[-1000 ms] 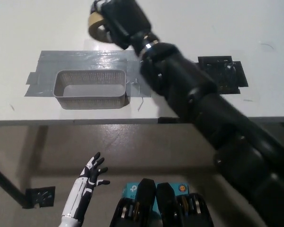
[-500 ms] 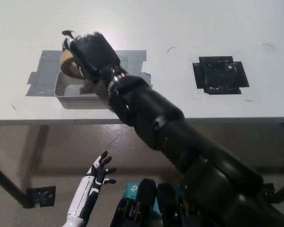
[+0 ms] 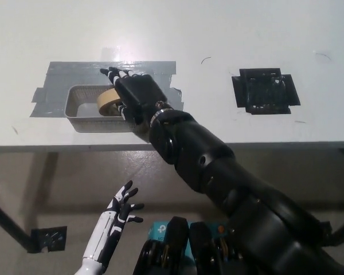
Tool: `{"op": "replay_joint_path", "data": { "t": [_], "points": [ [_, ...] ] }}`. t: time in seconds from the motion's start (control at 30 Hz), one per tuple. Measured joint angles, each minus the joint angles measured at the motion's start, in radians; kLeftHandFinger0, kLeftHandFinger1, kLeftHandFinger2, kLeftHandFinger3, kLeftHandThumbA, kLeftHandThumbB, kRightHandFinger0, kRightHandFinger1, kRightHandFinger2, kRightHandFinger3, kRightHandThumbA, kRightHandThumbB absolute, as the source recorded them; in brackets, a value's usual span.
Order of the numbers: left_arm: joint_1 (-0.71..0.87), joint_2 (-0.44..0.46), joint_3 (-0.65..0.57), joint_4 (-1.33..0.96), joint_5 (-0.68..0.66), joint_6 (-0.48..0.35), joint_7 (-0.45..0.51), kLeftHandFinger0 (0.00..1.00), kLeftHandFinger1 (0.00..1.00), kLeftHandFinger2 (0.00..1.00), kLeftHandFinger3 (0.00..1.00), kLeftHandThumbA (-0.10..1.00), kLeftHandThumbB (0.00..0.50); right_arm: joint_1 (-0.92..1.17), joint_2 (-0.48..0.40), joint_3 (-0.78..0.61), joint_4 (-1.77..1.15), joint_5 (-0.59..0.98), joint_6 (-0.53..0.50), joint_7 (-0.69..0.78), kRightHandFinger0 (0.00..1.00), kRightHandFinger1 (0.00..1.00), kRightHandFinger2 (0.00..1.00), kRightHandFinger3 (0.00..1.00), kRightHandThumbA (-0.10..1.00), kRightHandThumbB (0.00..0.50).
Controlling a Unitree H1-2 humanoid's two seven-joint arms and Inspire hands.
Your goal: The robot picks the tape placed on the black area with right hand and places it in the small grey container.
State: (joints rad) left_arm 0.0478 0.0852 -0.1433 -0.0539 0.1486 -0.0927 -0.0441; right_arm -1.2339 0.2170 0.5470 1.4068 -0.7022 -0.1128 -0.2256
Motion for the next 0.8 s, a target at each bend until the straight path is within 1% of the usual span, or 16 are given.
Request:
{"op": "replay_joint_path", "data": {
  "t": [0.07,0.1,0.17,0.23,0.3,0.43,0.47,0.6,0.7,0.8],
  "points": [
    [-0.003,0.001,0.0,0.0,0.0,0.0,0.0,0.63,0.75,0.92,1.0,1.0,0.073,-0.001,-0.005,-0.005,-0.008,0.008,0.002,0.029,1.0,1.0,1.0,1.0,0.63,0.5],
    [-0.004,0.001,0.0,0.0,0.0,0.0,0.0,0.62,0.75,0.92,1.0,1.0,0.071,-0.002,-0.007,-0.008,-0.013,0.012,0.005,0.045,1.0,1.0,1.0,1.0,0.63,0.5],
    [-0.009,0.001,0.0,0.002,0.001,0.0,0.0,0.62,0.75,0.94,1.0,1.0,0.05,-0.003,-0.015,-0.01,-0.029,0.017,0.009,0.074,1.0,1.0,1.0,1.0,0.65,0.5],
    [-0.015,0.001,0.0,0.002,0.001,0.0,0.0,0.62,0.74,0.94,1.0,1.0,0.035,-0.001,-0.03,-0.011,-0.063,0.021,0.012,0.118,1.0,1.0,1.0,1.0,0.71,0.5],
    [-0.019,0.001,0.0,0.002,0.001,0.0,0.0,0.61,0.74,0.94,1.0,1.0,0.038,0.002,-0.048,-0.01,-0.105,0.024,0.016,0.158,1.0,1.0,1.0,1.0,0.77,0.5],
    [-0.025,0.002,0.0,0.003,0.001,0.0,0.0,0.61,0.75,0.94,1.0,1.0,0.039,0.047,-0.098,-0.01,-0.249,0.029,0.035,0.247,1.0,1.0,1.0,1.0,0.85,0.5],
    [-0.025,0.002,0.0,0.003,0.001,0.0,0.0,0.6,0.75,0.94,1.0,1.0,0.045,0.064,-0.114,-0.01,-0.294,0.031,0.042,0.27,1.0,1.0,1.0,1.0,0.85,0.5],
    [-0.026,0.002,0.0,0.006,0.001,0.0,0.0,0.62,0.76,0.94,1.0,1.0,0.04,0.116,-0.181,-0.01,-0.442,0.043,0.073,0.356,1.0,1.0,1.0,1.0,0.84,0.5],
    [-0.026,0.003,0.001,0.009,0.001,0.0,0.0,0.61,0.74,0.93,1.0,1.0,0.036,0.149,-0.237,-0.01,-0.55,0.055,0.101,0.42,1.0,1.0,1.0,1.0,0.76,0.5],
    [-0.026,0.003,0.001,0.016,0.0,0.0,0.0,0.61,0.74,0.92,1.0,1.0,0.04,0.178,-0.289,-0.01,-0.655,0.068,0.131,0.478,1.0,1.0,1.0,1.0,0.73,0.5]
  ]
}}
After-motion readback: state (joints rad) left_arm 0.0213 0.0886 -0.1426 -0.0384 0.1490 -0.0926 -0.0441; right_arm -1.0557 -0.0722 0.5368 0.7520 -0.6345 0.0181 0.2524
